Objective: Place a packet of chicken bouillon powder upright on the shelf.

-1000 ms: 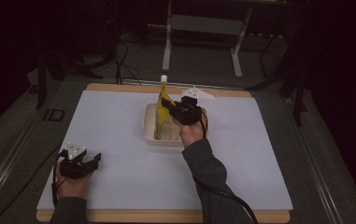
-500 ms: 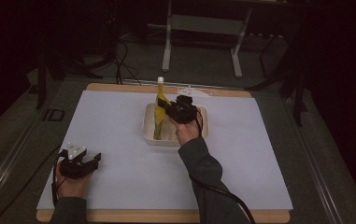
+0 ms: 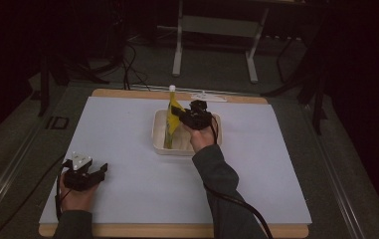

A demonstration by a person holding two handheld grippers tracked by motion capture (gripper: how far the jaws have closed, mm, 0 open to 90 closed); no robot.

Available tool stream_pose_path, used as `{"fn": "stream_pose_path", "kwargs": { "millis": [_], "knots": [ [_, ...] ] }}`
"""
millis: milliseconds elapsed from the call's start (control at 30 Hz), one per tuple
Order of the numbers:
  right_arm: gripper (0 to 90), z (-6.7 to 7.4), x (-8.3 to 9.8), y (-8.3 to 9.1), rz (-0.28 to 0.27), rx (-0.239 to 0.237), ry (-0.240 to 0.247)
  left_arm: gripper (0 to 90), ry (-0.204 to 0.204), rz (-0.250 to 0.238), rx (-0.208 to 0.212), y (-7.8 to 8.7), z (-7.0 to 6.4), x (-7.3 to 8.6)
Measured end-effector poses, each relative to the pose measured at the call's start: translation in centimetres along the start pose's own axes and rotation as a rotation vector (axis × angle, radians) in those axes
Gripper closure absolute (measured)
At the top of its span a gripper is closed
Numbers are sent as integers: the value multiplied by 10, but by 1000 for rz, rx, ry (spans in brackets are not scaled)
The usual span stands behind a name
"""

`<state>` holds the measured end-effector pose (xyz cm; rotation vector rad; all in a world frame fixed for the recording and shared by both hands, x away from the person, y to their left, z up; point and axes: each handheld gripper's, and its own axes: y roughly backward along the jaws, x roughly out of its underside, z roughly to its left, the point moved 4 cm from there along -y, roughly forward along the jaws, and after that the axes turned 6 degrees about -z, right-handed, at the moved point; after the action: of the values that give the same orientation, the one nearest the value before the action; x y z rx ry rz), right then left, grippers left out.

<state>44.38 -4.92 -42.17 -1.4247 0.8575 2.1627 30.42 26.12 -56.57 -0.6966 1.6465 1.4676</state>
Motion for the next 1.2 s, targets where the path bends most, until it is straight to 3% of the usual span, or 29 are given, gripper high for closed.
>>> {"fn": "stream_pose_path", "kwargs": {
  "millis": [333, 433, 633, 800, 1200],
  "knots": [
    [889, -1, -6, -4, 32, 41, -20, 389, -1, 0, 0, 0, 0, 0],
    [872, 2, -8, -4, 51, 55, -5, 389, 2, -1, 0, 0, 0, 0],
    [578, 5, -7, -2, 93, 72, 23, 389, -1, -2, 0, 0, 0, 0],
    [416, 5, -9, 6, 120, 76, 24, 389, -2, -3, -2, 0, 0, 0],
    [271, 17, -14, 34, 175, 26, 114, 388, -2, -4, -4, 0, 0, 0]
  ]
}}
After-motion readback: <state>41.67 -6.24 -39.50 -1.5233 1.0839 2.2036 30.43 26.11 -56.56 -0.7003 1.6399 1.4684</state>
